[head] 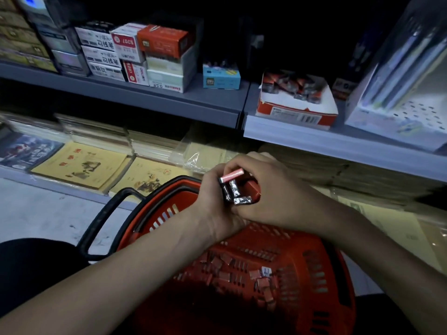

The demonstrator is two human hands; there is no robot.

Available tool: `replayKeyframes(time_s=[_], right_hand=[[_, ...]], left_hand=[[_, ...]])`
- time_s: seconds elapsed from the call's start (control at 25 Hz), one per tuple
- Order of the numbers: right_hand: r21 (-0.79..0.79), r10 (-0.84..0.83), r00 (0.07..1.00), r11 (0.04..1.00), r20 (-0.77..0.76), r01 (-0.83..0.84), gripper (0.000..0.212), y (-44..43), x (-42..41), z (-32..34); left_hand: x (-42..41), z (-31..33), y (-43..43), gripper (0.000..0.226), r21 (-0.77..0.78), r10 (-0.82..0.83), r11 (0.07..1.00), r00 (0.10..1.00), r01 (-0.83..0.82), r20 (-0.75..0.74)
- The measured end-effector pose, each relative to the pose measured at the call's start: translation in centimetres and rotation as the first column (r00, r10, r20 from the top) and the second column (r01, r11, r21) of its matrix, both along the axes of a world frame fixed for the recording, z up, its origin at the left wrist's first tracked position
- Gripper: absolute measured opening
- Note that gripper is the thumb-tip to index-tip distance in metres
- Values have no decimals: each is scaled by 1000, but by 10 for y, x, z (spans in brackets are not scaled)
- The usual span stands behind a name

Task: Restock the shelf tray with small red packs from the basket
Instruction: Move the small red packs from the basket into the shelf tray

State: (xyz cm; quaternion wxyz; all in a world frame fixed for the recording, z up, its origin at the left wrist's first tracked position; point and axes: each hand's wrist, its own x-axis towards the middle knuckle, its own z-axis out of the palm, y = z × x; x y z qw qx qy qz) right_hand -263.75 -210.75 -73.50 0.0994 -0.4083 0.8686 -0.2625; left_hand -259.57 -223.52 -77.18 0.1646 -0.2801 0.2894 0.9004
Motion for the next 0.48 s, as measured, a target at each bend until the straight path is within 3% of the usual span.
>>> replayKeyframes(time_s=[0.28,0.48], right_hand=[[-74,-39,975,997,-217,24,48,-3,-5,19],[-164,-146,948,981,-283,102,41,-5,-7,15]], left_hand=[[-21,24,-6,41,122,123,987,976,-102,-181],[-20,29,-12,40,100,149,986,971,-132,-186]])
